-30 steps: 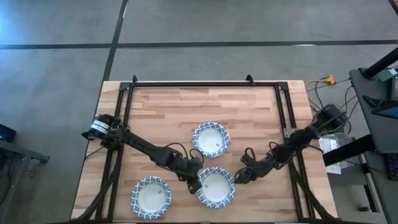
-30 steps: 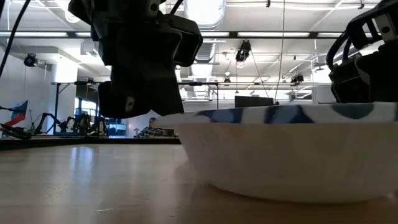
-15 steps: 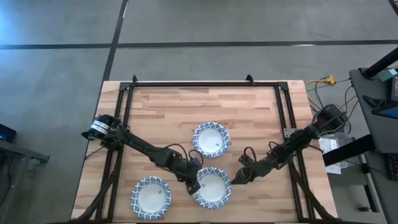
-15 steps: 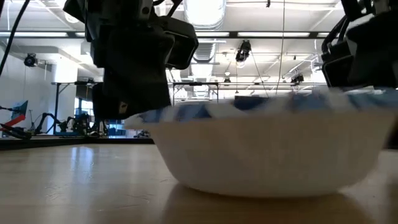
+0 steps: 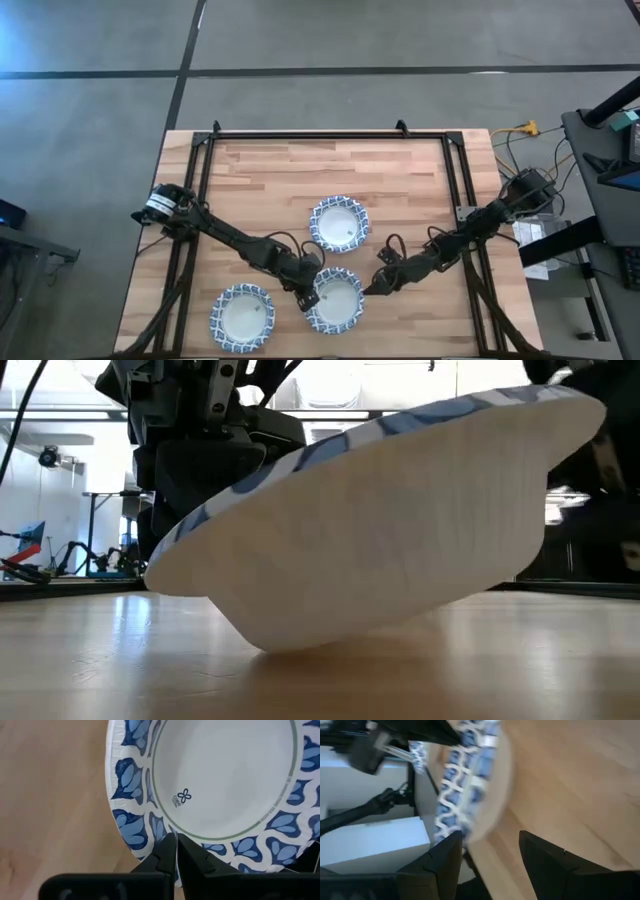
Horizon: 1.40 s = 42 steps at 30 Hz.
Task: Nest bowls inside each other
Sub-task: Stack the white patterned bowl on top of the center white patterned bowl
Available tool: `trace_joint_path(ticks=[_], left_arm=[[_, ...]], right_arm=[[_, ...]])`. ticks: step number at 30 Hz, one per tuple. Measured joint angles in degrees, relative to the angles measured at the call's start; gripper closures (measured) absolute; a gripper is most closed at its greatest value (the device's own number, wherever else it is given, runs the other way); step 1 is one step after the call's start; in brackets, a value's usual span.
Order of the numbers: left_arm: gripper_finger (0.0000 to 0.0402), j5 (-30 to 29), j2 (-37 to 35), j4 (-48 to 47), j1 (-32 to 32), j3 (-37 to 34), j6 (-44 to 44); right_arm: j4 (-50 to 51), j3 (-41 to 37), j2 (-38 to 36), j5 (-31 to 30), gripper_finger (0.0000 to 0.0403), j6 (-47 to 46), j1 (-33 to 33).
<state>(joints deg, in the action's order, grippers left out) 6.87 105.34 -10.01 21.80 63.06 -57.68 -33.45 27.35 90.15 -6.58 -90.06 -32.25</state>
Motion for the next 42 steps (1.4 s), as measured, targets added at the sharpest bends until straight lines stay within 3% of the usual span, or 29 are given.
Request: trace_joint_path(ticks=[9,22,34,42], left_arm=[[0.0401,-0.13,0.00,0.53,-0.07,-0.03,1.08],[0.0401,-1.54,0.00,0.53,-0.07,-0.08,1.13],[0.0402,-2.73,-0.02,1.31,-0.07,-0.21,1.12],[0.0401,-3.02,-0.04,2.50,-0.07,-0.36,1.11]], right_arm=[[5.27,4.03,0.00,1.57,0.0211,3.10,3.14],[5.31,4.18,-0.02,3.15,0.0212,3.12,4.17],[5.32,4.18,-0.02,4.18,0.0276,4.61,4.17],[5.53,4.15,-0.02,4.17,0.0281,4.72,4.17]])
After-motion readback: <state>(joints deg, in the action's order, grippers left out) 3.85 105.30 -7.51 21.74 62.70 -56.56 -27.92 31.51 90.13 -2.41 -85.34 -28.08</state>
